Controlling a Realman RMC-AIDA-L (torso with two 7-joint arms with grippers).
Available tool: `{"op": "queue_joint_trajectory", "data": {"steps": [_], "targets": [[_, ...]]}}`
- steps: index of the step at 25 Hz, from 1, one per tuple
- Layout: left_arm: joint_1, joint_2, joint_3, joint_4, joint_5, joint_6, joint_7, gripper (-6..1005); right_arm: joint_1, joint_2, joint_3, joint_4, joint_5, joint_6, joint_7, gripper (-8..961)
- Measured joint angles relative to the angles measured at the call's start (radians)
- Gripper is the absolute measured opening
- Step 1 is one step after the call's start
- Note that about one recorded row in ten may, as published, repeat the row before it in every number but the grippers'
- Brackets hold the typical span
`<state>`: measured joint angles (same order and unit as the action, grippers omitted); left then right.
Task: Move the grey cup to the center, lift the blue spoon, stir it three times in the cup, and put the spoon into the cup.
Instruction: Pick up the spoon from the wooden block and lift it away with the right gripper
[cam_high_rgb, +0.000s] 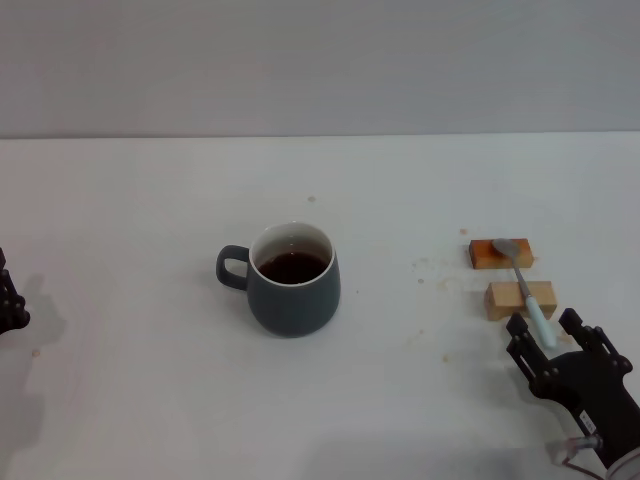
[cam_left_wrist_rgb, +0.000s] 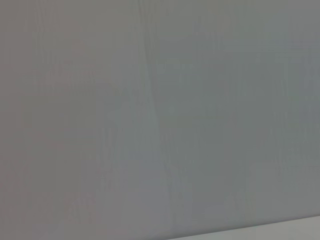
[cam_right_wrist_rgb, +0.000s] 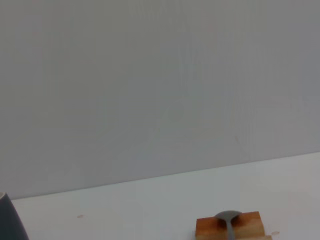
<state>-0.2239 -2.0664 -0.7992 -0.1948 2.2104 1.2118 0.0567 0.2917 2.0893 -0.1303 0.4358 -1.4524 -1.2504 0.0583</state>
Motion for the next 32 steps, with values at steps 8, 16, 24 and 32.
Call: {"op": "queue_joint_trajectory", "data": {"steps": [8, 16, 24, 32], "targets": [[0.000, 0.000, 0.000, 0.000, 0.000, -0.005, 0.000, -2, 0.000, 0.000, 0.000, 0.006, -0.002, 0.000, 0.000, 496], [-0.003, 0.000, 0.000, 0.000, 0.000, -0.014, 0.000, -2, 0.000, 0.000, 0.012, 0.006, 0.003, 0.002, 0.000, 483], [-0.003, 0.000, 0.000, 0.001, 0.000, -0.014, 0.000, -2, 0.000, 0.000, 0.012, 0.006, -0.002, 0.002, 0.000, 466], [-0.003, 0.000, 0.000, 0.002, 0.000, -0.014, 0.000, -2, 0.007, 0.000, 0.012, 0.006, -0.004, 0.016, 0.000, 383]]}}
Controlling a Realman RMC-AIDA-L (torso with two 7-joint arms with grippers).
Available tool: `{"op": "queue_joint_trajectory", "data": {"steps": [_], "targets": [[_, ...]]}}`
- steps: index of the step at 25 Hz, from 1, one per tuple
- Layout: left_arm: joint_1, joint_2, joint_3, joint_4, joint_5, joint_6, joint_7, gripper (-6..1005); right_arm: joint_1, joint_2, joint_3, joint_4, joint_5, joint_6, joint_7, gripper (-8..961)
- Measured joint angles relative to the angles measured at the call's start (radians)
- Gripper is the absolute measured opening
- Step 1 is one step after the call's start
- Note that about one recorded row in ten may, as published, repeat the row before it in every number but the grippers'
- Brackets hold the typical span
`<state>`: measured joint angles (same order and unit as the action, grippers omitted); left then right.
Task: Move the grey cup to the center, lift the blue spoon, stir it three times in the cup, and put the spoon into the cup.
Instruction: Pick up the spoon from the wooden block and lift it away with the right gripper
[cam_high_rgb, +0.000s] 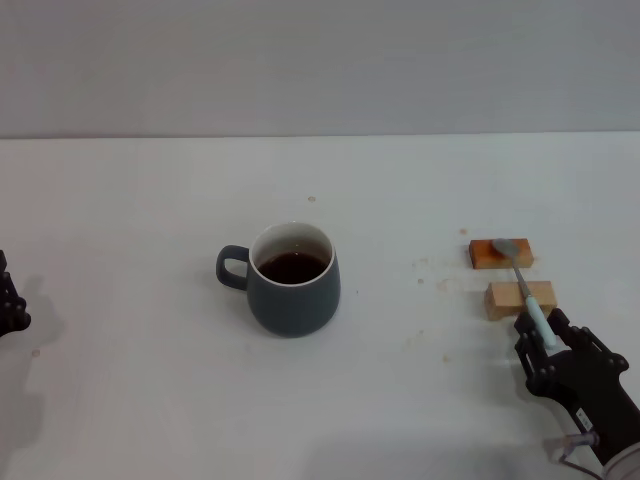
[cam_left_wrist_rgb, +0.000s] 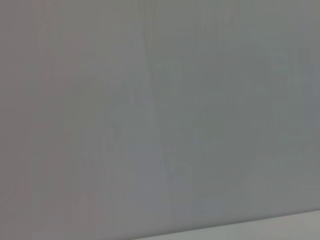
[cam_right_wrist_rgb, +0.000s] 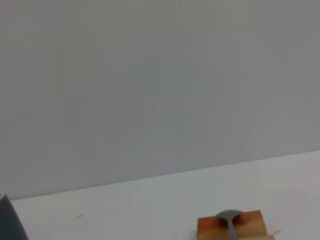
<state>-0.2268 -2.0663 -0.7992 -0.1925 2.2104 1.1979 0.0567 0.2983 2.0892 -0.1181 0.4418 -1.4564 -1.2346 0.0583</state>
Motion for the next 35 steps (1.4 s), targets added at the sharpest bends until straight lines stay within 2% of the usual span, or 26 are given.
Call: {"op": "queue_joint_trajectory", "data": {"steps": [7, 16, 21, 25, 33, 34, 35], "targets": [[-0.001, 0.000, 0.000, 0.007, 0.000, 0.000, 0.000, -2, 0.010, 0.000, 0.002, 0.010, 0.006, 0.023, -0.001, 358], [0.002, 0.000, 0.000, 0.009, 0.000, 0.000, 0.000, -2, -0.016, 0.001, 0.015, 0.015, 0.016, -0.010, -0.008, 325], [0.003, 0.000, 0.000, 0.013, 0.000, -0.005, 0.000, -2, -0.018, 0.001, 0.016, 0.018, 0.014, -0.019, -0.008, 161], [0.002, 0.000, 0.000, 0.013, 0.000, -0.007, 0.000, -2, -0.019, -0.002, 0.016, 0.033, 0.012, -0.027, -0.008, 161], [0.003, 0.000, 0.000, 0.013, 0.000, -0.011, 0.000, -2, -0.023, -0.031, 0.003, 0.117, 0.003, -0.149, -0.038, 161], [0.003, 0.000, 0.000, 0.013, 0.000, -0.011, 0.000, -2, -0.017, -0.059, 0.010, 0.188, 0.002, -0.161, -0.092, 161], [0.003, 0.000, 0.000, 0.013, 0.000, -0.011, 0.000, -2, -0.017, -0.059, 0.010, 0.188, 0.002, -0.161, -0.092, 161]]}}
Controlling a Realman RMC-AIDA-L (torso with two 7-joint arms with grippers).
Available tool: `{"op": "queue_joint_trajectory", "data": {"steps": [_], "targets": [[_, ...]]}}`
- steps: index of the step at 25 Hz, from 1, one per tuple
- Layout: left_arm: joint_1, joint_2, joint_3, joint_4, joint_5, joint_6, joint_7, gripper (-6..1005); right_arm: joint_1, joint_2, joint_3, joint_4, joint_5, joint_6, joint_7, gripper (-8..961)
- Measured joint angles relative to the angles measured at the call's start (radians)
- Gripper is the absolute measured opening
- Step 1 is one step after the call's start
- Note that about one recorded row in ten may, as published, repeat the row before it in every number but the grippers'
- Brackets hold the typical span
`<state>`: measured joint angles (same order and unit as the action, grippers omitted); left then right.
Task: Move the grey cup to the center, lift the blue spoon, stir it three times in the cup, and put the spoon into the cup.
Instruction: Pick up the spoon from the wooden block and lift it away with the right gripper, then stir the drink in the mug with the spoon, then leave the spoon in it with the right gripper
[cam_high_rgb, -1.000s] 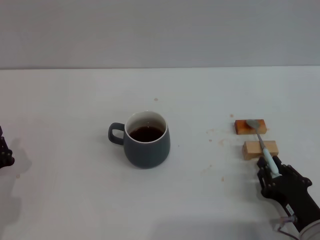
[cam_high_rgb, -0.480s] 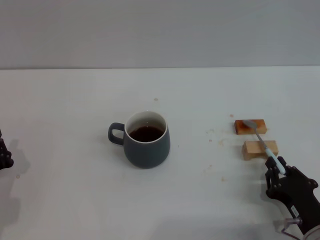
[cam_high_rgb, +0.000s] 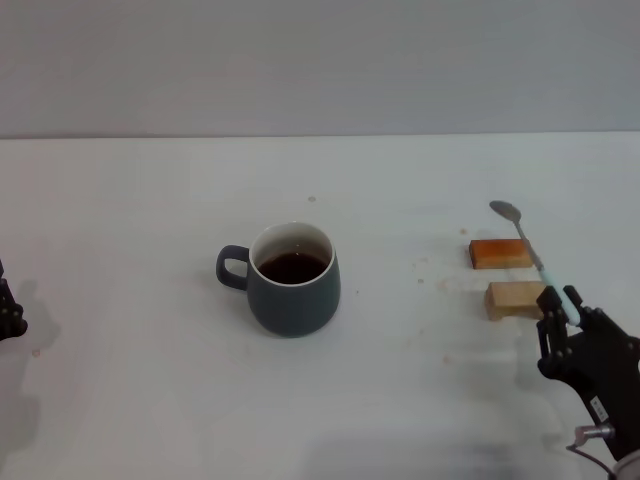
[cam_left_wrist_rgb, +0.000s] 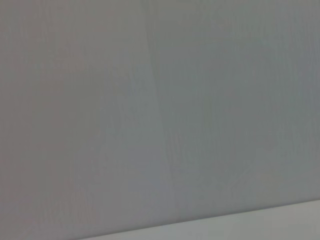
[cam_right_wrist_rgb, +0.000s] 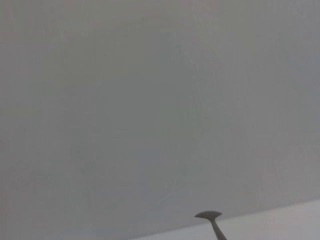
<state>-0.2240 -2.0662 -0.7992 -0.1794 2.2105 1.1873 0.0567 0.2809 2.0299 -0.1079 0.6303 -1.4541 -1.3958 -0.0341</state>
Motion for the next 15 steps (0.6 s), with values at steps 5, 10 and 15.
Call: {"op": "queue_joint_trajectory", "data": {"steps": [5, 10, 15], "targets": [[0.000, 0.000, 0.000, 0.000, 0.000, 0.000, 0.000, -2, 0.044, -0.155, 0.106, 0.345, 0.006, 0.066, -0.264, 160], [-0.002, 0.000, 0.000, 0.002, 0.000, 0.000, 0.000, -2, 0.054, -0.273, 0.311, 0.630, 0.031, 0.309, -0.520, 160], [-0.001, 0.001, 0.000, 0.009, 0.000, 0.000, 0.000, -2, 0.023, -0.291, 0.504, 0.763, 0.088, 0.563, -0.764, 160]]}}
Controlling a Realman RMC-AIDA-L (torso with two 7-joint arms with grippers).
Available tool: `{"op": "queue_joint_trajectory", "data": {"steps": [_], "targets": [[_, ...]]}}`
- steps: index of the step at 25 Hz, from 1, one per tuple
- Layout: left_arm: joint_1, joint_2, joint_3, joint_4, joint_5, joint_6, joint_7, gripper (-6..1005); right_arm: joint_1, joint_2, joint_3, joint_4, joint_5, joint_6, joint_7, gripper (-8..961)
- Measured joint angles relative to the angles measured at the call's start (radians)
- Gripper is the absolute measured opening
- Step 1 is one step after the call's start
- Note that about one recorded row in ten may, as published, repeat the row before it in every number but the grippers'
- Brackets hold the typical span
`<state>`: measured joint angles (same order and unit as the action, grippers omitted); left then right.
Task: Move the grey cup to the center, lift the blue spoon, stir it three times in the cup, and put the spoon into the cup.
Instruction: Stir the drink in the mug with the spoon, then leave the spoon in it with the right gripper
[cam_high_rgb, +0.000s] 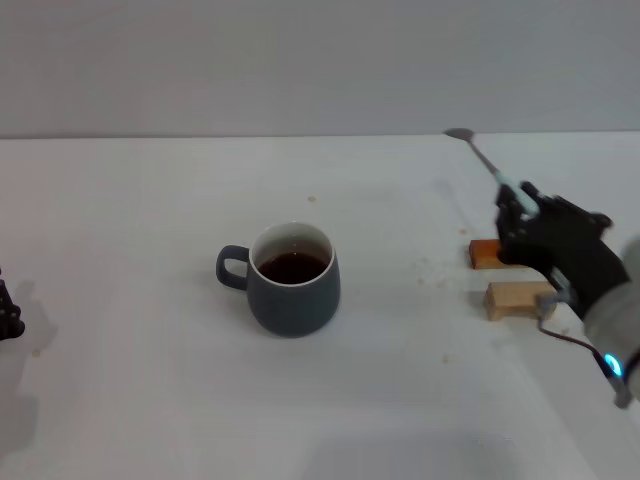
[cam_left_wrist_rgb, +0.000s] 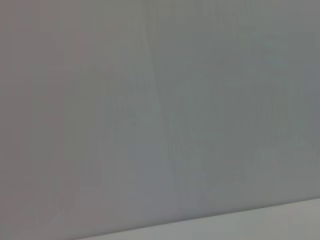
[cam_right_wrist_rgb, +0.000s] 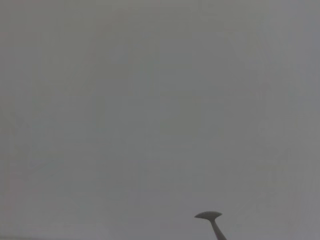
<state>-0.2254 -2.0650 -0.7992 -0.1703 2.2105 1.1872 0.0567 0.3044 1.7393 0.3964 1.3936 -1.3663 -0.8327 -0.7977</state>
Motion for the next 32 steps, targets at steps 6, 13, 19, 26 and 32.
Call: {"op": "queue_joint_trajectory", "data": {"steps": [6, 13, 19, 26, 32], "targets": [[0.003, 0.000, 0.000, 0.003, 0.000, 0.000, 0.000, -2, -0.146, 0.097, 0.352, 0.152, 0.087, 0.452, -0.419, 160], [0.007, 0.000, 0.000, 0.003, 0.000, -0.003, 0.000, -2, -0.217, 0.134, 0.452, 0.235, 0.039, 0.591, -0.563, 161], [0.002, -0.001, 0.000, 0.003, 0.000, -0.016, 0.000, -2, -0.237, 0.306, 0.548, 0.105, -0.317, 0.557, -0.578, 161], [0.002, -0.002, 0.000, 0.011, 0.000, -0.031, 0.000, -2, -0.130, 0.332, 0.452, -0.025, -0.571, 0.301, -0.540, 160], [-0.002, -0.003, 0.000, 0.009, 0.000, -0.042, 0.000, -2, 0.026, 0.337, 0.317, -0.257, -0.839, -0.010, -0.246, 160]]}}
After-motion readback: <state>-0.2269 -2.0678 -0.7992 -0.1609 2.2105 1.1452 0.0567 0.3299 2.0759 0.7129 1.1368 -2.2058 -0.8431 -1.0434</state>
